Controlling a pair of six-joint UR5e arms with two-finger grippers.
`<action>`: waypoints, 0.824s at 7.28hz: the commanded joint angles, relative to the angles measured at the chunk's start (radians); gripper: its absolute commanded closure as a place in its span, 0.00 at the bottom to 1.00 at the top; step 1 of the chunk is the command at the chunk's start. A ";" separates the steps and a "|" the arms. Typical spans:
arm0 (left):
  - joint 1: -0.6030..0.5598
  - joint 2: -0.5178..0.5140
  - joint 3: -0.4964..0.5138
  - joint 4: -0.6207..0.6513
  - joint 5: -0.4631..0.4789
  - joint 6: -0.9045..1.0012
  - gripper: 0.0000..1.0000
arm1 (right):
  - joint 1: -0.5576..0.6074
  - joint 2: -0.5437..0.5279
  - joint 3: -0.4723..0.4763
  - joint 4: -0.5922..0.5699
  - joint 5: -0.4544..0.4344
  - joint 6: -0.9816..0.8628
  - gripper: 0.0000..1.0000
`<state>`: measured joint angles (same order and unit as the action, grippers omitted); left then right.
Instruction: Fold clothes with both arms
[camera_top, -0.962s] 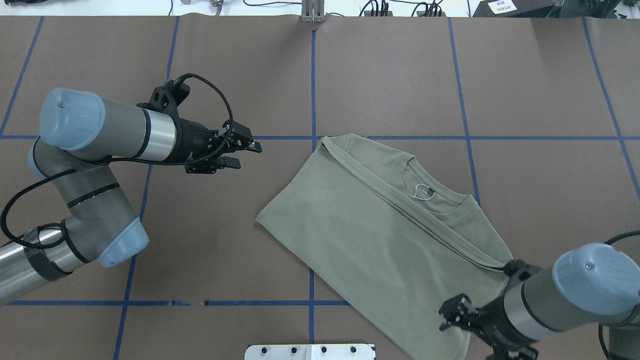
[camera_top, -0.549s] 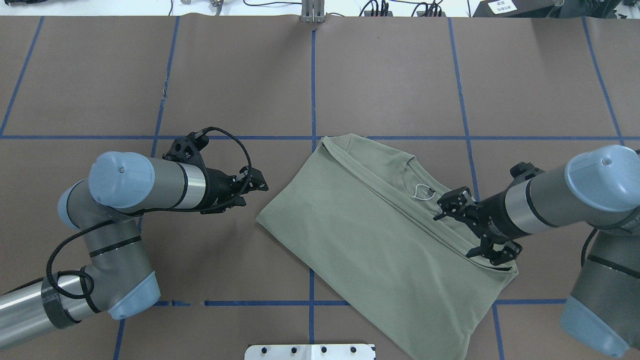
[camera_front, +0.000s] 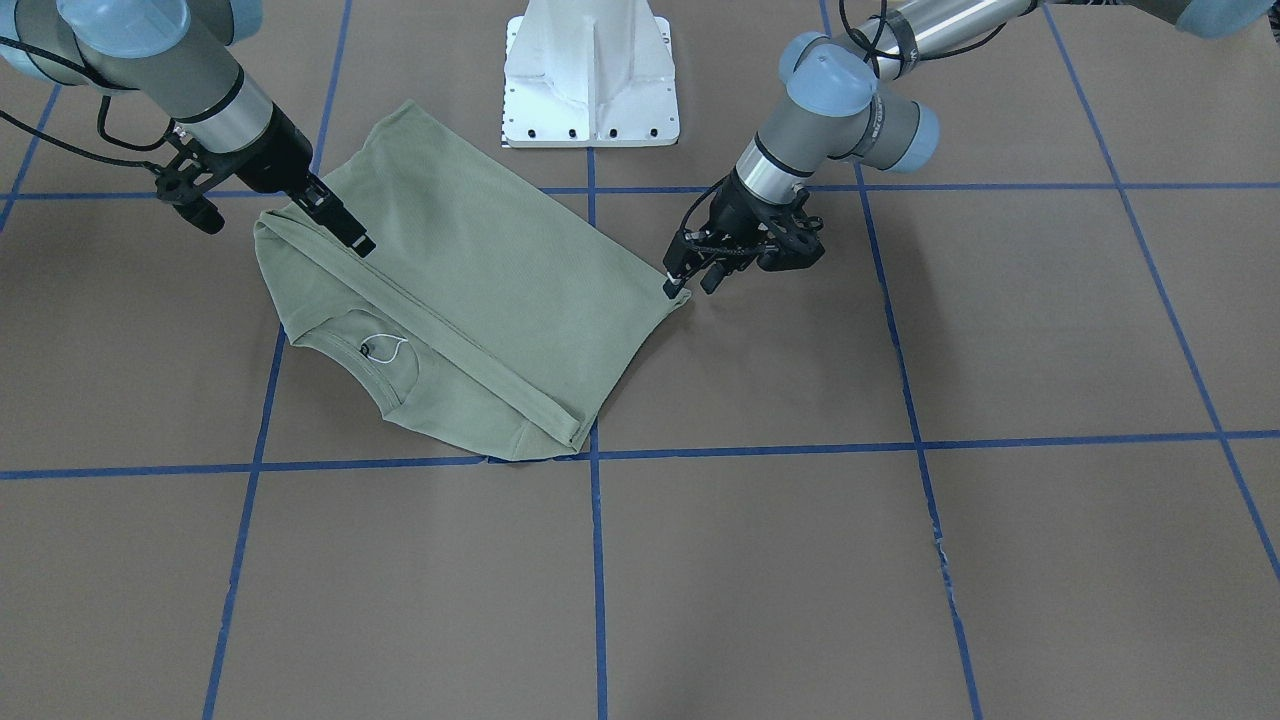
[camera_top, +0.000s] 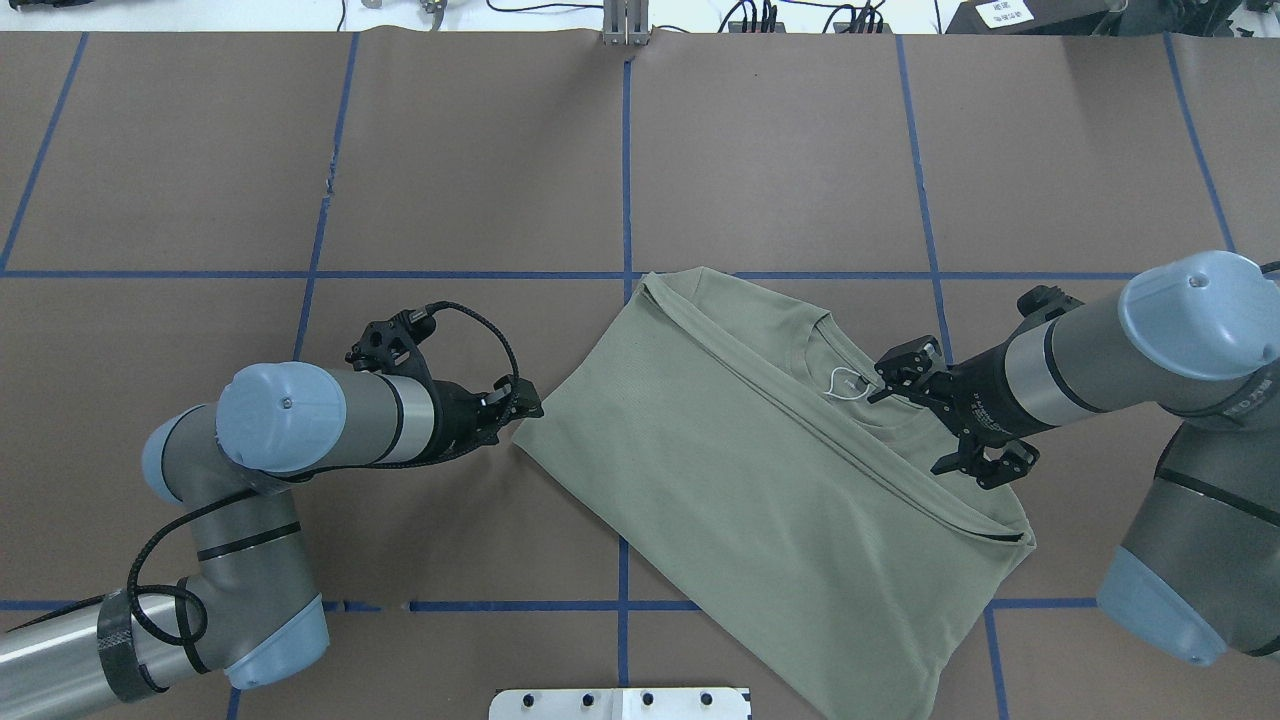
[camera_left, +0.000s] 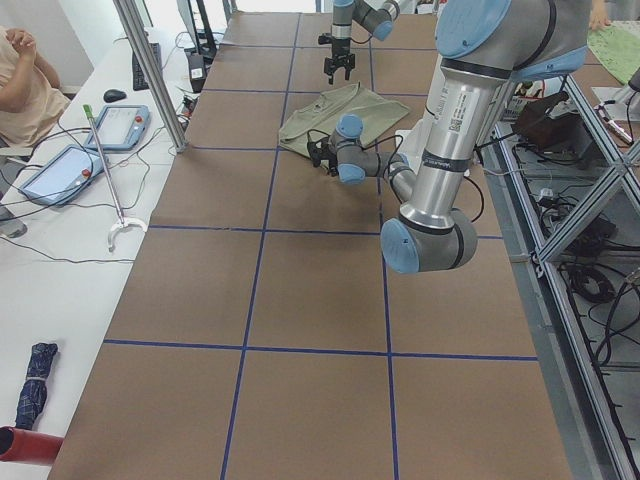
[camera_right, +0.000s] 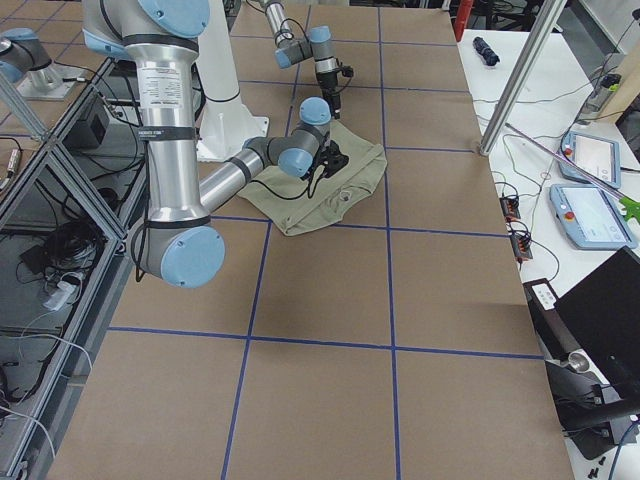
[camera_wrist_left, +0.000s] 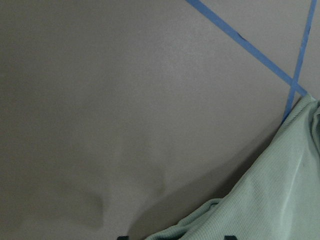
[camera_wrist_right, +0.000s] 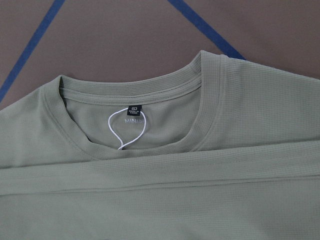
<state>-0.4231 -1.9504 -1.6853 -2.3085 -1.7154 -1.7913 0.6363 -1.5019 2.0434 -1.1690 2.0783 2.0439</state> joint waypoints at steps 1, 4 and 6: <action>0.021 -0.001 0.006 0.000 0.011 0.001 0.30 | 0.000 0.005 -0.005 0.000 -0.001 -0.001 0.00; 0.035 -0.007 0.016 0.001 0.014 0.003 0.35 | -0.001 0.008 -0.009 0.000 0.000 -0.001 0.00; 0.035 -0.009 0.022 0.001 0.034 0.010 0.35 | 0.000 0.008 -0.009 0.000 0.000 -0.001 0.00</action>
<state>-0.3885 -1.9575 -1.6678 -2.3071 -1.6960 -1.7862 0.6356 -1.4943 2.0342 -1.1689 2.0783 2.0433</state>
